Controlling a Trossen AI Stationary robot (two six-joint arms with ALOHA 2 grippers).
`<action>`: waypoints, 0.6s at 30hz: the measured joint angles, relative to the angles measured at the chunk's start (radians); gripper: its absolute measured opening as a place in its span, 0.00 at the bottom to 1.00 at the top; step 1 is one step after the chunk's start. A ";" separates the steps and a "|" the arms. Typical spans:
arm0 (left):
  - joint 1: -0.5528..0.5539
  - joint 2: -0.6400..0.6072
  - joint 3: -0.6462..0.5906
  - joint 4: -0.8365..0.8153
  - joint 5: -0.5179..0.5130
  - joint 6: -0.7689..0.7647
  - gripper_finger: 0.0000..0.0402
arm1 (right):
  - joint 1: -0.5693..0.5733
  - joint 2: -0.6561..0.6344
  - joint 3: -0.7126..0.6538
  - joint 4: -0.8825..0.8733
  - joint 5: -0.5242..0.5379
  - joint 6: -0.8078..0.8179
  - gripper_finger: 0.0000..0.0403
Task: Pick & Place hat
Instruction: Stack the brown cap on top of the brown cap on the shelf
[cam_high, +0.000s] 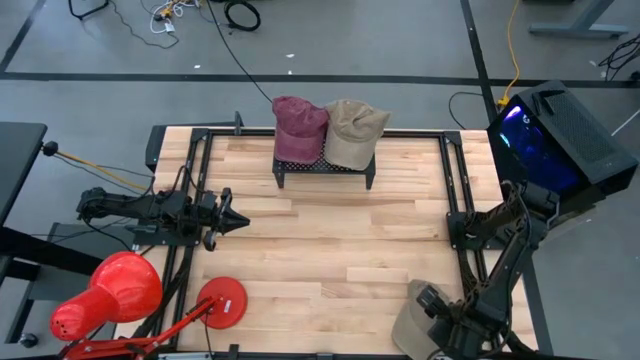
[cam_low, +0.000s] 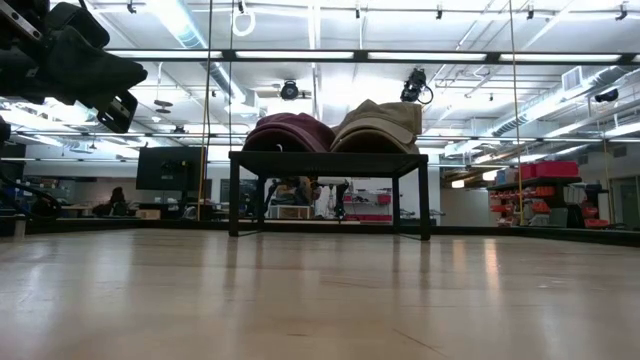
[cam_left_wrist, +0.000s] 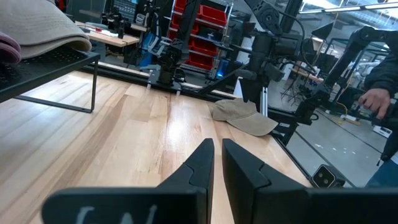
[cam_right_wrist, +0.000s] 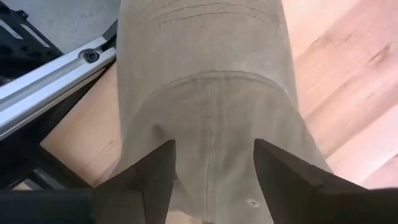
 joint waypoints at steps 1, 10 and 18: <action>0.000 0.000 0.000 0.000 0.000 0.000 0.10 | 0.000 0.001 0.000 0.000 0.000 -0.001 0.54; 0.000 0.000 0.000 0.000 0.000 0.000 0.10 | 0.005 0.047 0.000 0.000 0.000 -0.009 0.54; 0.000 0.000 0.000 0.000 0.000 0.000 0.10 | 0.005 0.067 0.000 0.000 -0.001 0.002 0.47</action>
